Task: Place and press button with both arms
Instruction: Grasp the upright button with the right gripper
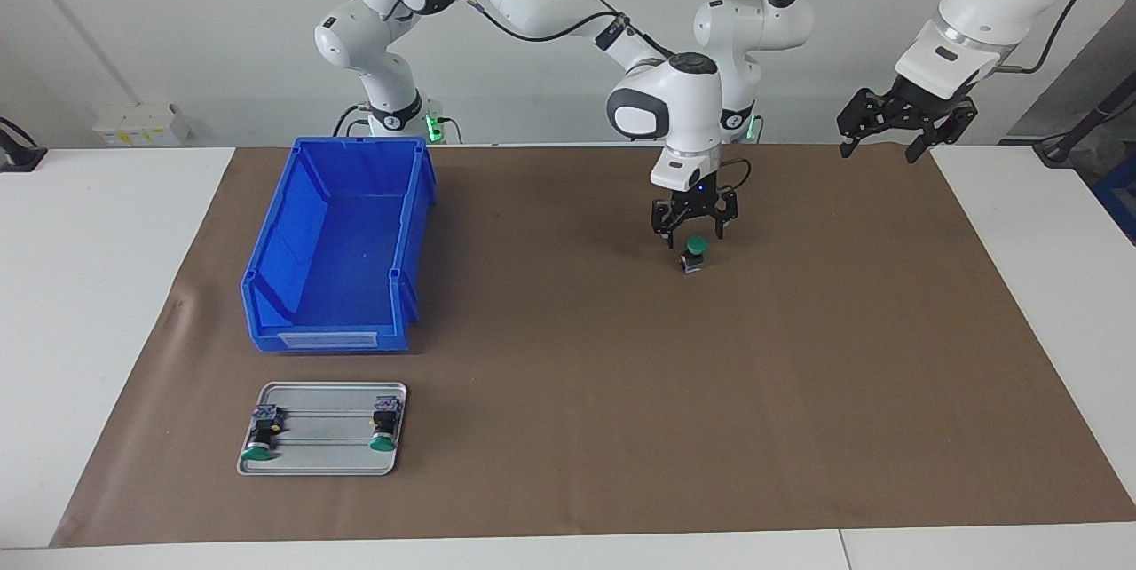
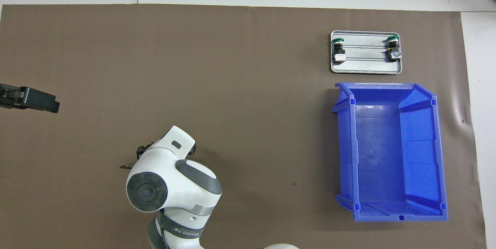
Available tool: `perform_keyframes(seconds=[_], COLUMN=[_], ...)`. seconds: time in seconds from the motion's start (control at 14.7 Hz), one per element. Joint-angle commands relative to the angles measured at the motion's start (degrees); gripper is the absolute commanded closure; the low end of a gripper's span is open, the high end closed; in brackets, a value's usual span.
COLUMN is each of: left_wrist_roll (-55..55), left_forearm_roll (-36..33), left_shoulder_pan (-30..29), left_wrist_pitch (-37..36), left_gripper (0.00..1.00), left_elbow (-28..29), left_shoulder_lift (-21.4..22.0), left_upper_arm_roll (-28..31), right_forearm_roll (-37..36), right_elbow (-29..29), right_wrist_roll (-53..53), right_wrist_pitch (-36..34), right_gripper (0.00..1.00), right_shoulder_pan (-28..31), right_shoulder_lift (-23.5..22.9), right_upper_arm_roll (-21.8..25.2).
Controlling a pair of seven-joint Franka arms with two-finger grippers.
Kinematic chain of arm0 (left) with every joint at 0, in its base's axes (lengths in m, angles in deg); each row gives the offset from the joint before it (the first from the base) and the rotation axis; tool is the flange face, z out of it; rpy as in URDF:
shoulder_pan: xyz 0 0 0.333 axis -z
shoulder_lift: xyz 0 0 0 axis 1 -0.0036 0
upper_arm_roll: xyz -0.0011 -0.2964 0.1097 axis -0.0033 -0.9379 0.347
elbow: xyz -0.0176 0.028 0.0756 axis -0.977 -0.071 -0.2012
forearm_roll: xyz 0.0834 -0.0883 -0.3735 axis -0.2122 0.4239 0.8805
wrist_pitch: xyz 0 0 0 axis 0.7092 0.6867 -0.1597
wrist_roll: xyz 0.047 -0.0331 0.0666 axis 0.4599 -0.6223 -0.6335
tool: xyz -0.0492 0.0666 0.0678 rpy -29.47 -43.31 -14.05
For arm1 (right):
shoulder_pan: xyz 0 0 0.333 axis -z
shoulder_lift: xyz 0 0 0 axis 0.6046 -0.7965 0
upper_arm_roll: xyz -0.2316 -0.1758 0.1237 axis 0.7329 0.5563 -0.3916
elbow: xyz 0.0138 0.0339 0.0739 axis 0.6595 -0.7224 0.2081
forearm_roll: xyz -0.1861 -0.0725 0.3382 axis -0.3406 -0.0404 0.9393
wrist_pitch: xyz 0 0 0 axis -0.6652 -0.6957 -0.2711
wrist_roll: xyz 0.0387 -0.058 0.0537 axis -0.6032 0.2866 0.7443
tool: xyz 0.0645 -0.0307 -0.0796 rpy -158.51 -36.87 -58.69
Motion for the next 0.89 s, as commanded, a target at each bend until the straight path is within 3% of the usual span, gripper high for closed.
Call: perform_keyframes(seconds=[0.0, 0.34, 0.82], left_wrist_roll=[-0.14, -0.32, -0.23], left_forearm_roll=[0.53, 0.53, 0.53], left_shoulder_pan=[0.21, -0.06, -1.55], left_wrist_pitch=[0.61, 0.62, 0.79], left_gripper=[0.00, 0.00, 0.00], left_elbow=[1.86, 1.95, 1.95], left_shoulder_lift=[1.47, 1.56, 1.56], left_upper_arm_roll=[0.33, 0.33, 0.94], right_forearm_roll=[-2.11, -5.00, -7.20], right_elbow=[-3.12, -2.95, -2.59], right_wrist_roll=[-1.55, -1.55, -1.55], right_wrist_pitch=[2.21, 3.17, 5.28], right_gripper=[0.06, 0.30, 0.30], right_shoulder_pan=[-0.69, -0.70, -0.52], right_shoulder_lift=[1.50, 1.42, 1.33], right_upper_arm_roll=[0.35, 0.35, 0.35])
